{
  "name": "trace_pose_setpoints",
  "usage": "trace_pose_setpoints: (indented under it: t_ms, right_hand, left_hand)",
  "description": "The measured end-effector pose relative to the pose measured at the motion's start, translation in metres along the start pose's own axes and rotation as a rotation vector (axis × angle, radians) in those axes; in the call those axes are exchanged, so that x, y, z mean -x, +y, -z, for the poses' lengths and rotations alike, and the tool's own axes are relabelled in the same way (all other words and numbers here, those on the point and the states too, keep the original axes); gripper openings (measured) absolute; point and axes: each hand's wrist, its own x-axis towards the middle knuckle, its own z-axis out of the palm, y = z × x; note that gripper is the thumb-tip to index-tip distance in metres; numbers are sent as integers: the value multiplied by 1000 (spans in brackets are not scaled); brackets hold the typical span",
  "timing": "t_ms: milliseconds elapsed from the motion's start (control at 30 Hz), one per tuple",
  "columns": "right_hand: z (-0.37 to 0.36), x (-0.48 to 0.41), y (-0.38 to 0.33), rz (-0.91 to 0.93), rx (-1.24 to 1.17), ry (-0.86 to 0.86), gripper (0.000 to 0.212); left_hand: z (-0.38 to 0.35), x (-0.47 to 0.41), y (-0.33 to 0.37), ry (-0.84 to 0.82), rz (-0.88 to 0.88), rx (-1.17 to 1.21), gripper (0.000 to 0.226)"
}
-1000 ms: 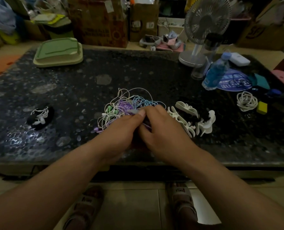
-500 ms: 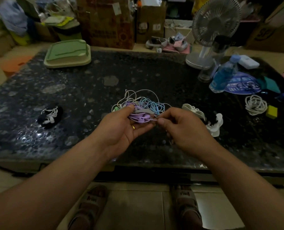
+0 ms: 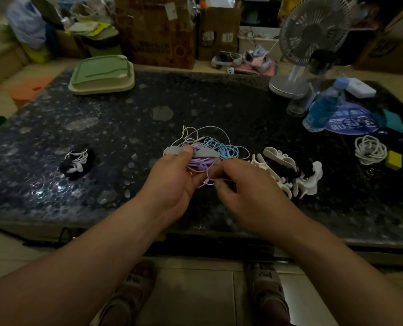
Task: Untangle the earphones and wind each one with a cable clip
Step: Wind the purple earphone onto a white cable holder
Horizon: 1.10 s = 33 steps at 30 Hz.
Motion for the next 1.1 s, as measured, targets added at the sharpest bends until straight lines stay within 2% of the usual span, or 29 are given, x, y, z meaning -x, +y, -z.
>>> trace_pose_setpoints:
  t_ms: [167,333,567,767,833,1000,1100]
  right_hand:
    - [9,-3,4,20,15,3,15]
    - [3,-1,1,145,167,-42,19]
    - [2,0,-7,170,121,-49,19]
    - [18,-6,-2,-103,-293,133,11]
    - [26,-8,-2,-122,-325,169,9]
    - [30,-9,2,-158,-337,117,19]
    - [30,-10,4,-183,-340,138,16]
  left_hand:
    - [1,1,-2,-35,-2,47,33]
    - [-2,2,-5,-6,27,82,36]
    - [-5,11,-12,-64,33,-34,32]
    - [-6,13,-19,-210,1,-107,37]
    - [-7,14,-19,-233,-8,-121,36]
    - [-7,16,-20,-261,-25,-254,37]
    - [-9,20,-19,-296,-5,-288,36]
